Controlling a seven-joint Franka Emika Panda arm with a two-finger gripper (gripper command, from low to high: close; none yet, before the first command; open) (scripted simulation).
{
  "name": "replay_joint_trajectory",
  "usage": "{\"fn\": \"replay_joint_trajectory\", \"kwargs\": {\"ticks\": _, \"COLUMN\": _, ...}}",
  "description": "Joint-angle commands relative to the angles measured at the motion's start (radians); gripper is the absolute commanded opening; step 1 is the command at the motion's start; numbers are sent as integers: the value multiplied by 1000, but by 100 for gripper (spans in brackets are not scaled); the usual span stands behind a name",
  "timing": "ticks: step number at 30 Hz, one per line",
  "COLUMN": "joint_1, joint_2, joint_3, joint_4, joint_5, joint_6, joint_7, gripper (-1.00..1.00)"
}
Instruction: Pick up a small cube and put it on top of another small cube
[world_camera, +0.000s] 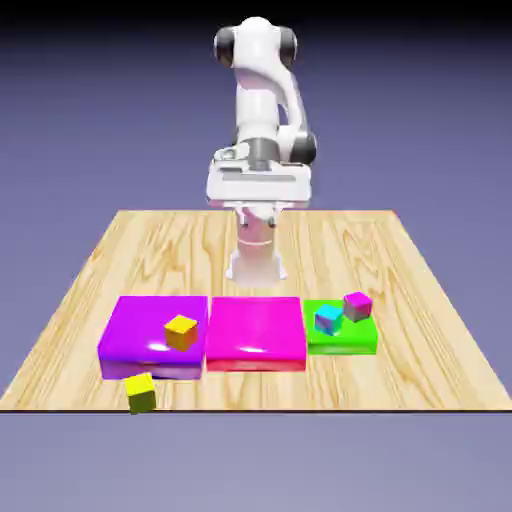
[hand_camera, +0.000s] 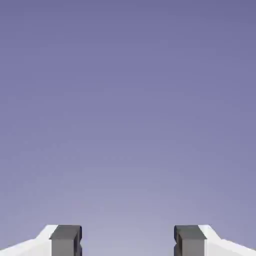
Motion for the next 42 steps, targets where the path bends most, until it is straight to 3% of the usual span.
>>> {"fn": "replay_joint_trajectory", "kwargs": {"ticks": 1, "joint_1": 11, "joint_2": 36, "joint_3": -23, "joint_4": 24, "joint_5": 14, "joint_6": -23, "joint_7": -27, "gripper": 0}}
{"fn": "replay_joint_trajectory", "kwargs": {"ticks": 37, "joint_1": 408, "joint_2": 1340, "joint_3": -862, "joint_4": 904, "joint_5": 526, "joint_6": -838, "joint_7": -1007, "gripper": 0}}
{"fn": "replay_joint_trajectory", "kwargs": {"ticks": 41, "joint_1": 341, "joint_2": 1444, "joint_3": -768, "joint_4": 901, "joint_5": 607, "joint_6": -727, "joint_7": -1047, "gripper": 0}}
{"fn": "replay_joint_trajectory", "kwargs": {"ticks": 42, "joint_1": 341, "joint_2": 1444, "joint_3": -768, "joint_4": 901, "joint_5": 607, "joint_6": -727, "joint_7": -1047, "gripper": -100}}
